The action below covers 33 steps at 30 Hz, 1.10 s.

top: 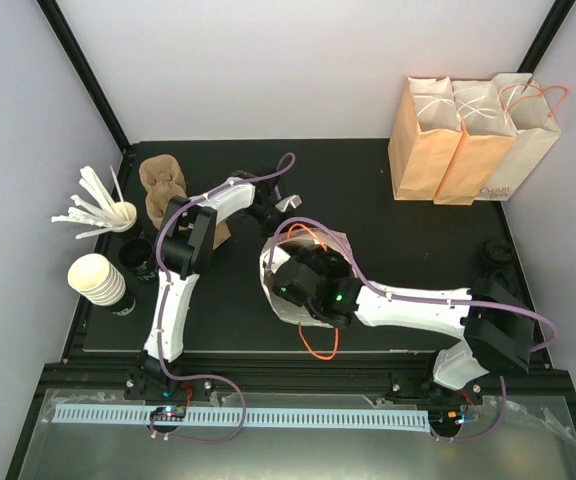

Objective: Pack the takeout coffee

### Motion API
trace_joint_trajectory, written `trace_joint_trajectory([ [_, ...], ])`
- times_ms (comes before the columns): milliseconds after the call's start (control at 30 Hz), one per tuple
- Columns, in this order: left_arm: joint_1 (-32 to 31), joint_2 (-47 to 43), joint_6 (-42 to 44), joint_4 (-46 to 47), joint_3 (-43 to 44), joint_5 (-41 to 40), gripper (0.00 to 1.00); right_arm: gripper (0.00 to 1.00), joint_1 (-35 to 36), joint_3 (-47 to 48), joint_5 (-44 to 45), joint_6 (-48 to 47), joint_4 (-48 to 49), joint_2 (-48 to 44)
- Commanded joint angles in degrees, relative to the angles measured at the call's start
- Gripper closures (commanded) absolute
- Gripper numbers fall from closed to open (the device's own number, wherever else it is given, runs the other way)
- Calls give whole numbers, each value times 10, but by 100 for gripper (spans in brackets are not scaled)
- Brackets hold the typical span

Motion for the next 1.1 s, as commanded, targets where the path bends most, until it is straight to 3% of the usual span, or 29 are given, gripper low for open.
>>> trace_joint_trajectory([
  [0, 0, -28, 8, -2, -2, 8, 65, 59, 17, 7, 52, -20, 10, 15],
  [1067, -20, -59, 8, -41, -69, -12, 70, 59, 72, 2, 189, -113, 100, 108],
])
